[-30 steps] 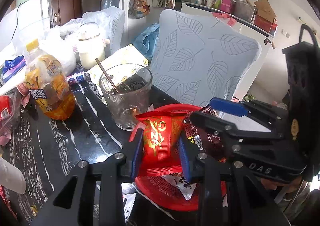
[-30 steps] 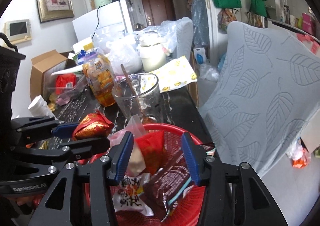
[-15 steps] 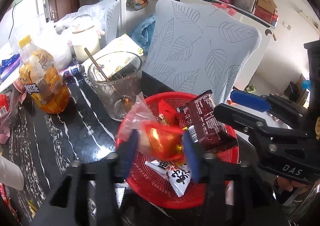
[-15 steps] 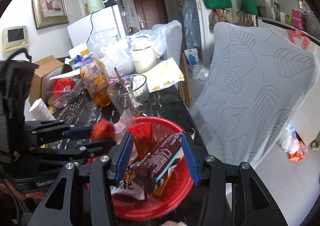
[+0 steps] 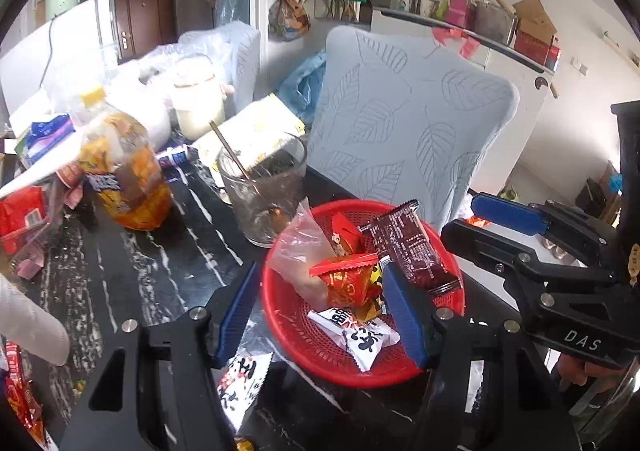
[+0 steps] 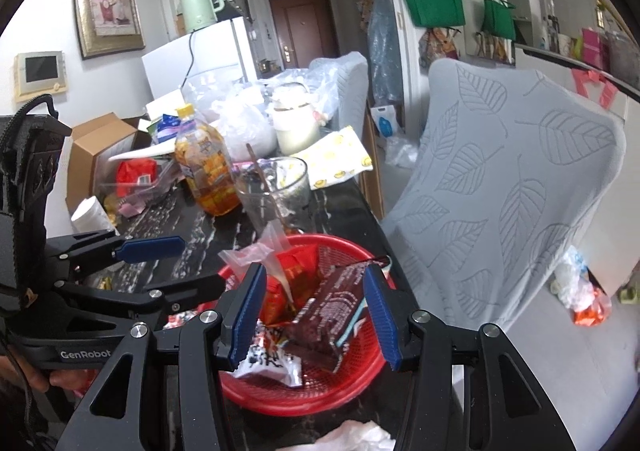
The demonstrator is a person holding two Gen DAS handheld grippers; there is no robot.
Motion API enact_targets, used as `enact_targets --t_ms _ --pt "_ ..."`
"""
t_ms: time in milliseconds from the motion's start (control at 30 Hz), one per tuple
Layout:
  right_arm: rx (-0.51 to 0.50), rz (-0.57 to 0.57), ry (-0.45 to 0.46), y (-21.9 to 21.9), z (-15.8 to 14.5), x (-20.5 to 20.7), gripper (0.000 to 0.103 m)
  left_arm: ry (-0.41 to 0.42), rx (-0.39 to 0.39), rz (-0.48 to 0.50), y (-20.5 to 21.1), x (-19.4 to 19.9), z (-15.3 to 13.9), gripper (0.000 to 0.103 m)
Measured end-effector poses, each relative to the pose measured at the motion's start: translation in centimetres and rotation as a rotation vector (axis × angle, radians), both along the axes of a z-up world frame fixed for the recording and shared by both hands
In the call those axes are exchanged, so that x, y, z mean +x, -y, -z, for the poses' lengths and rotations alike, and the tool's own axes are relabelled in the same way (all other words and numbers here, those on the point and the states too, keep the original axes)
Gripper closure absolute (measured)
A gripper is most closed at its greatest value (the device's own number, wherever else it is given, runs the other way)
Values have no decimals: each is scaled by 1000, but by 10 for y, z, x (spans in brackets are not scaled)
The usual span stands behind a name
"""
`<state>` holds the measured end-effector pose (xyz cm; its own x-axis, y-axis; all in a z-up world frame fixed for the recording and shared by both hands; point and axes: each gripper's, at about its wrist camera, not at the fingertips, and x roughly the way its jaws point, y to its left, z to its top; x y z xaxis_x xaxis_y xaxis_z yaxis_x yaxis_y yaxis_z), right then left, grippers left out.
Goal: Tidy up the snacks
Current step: 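Open the right gripper then the left to drop both red packets into the basket, then move both open grippers back toward the snacks on the table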
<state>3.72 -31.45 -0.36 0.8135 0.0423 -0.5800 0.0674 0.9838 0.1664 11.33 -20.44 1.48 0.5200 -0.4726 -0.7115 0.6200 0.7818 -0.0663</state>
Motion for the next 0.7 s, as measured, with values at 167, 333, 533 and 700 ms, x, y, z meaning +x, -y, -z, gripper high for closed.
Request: enact_targets --t_ms 167,333,533,700 --pt "-17 -21 32 -13 -14 -9 53 37 -21 -25 -15 -10 -17 41" --pt "-35 -43 56 -27 -25 -18 53 86 -38 -53 -34 -25 -33 41" --pt "-56 -84 86 -50 -40 -32 53 128 -62 -81 -58 -44 -49 41" --pt "-72 -127 97 -72 -46 -42 53 153 -68 -101 -79 -62 -55 41"
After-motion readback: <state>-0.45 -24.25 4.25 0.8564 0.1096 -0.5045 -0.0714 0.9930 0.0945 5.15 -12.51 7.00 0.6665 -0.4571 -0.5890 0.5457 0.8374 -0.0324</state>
